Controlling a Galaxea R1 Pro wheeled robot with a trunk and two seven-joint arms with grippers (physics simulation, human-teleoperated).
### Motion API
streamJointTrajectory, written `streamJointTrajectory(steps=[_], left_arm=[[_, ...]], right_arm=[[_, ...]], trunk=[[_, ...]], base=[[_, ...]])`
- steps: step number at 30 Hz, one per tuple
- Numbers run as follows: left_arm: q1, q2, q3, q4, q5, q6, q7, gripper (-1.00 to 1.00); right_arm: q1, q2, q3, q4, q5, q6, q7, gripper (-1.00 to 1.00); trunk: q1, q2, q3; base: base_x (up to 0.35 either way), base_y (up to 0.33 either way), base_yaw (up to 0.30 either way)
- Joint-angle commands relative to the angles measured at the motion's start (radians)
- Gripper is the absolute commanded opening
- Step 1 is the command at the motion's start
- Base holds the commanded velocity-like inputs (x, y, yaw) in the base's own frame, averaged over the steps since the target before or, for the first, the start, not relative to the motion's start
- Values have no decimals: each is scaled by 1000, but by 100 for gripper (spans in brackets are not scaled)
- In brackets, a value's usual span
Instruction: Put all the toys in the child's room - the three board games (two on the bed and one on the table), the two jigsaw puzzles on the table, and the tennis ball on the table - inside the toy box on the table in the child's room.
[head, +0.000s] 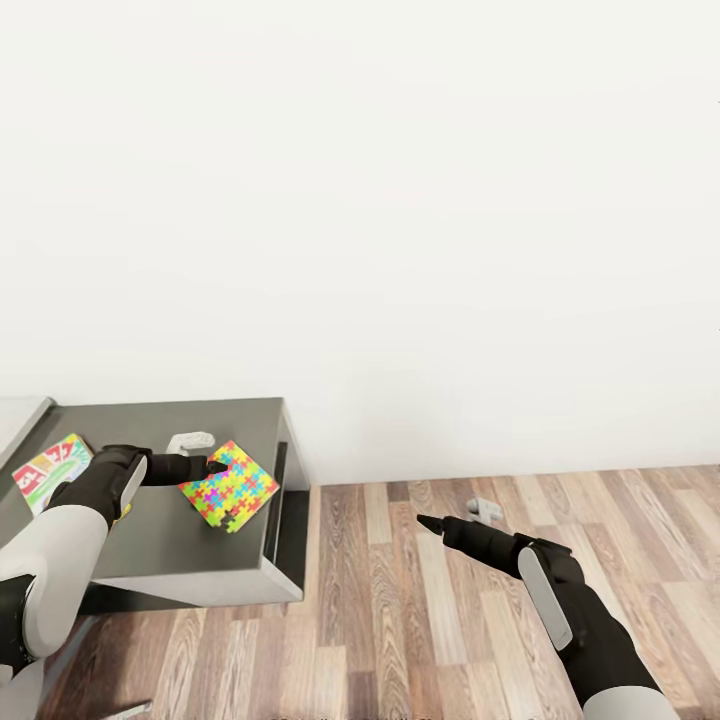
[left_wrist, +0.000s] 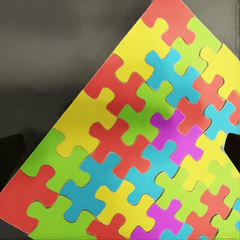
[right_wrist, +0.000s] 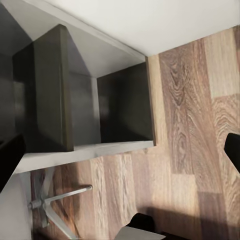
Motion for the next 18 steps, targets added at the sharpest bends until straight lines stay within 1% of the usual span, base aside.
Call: streamJointTrajectory(steps=[1, 7, 11, 17, 18], left_arm=[[-1, -1, 8, -1, -10, 6, -8, 100], [-1, -1, 9, -1, -10, 5, -7, 100], [-1, -1, 9, -1, -10, 5, -8, 100], [-1, 5, 10, -2, -10, 4, -11, 100], [-1, 9, 16, -4, -10, 4, -12, 100]], right_arm=[[-1, 0, -2, -1, -1, 6, 2, 100], [-1, 0, -2, -1, -1, 6, 2, 100], [-1, 0, -2, -1, -1, 6, 2, 100], [-1, -1, -2, -2, -1, 6, 3, 100], [-1, 0, -2, -2, -1, 6, 3, 100]], trunk=[[0, -2, -2], [0, -2, -2], [0, -2, -2], [0, -2, -2], [0, -2, -2]], base=[[-100, -149, 0], [-41, -93, 0], [-4, -155, 0], [0, -29, 0], [0, -5, 0]])
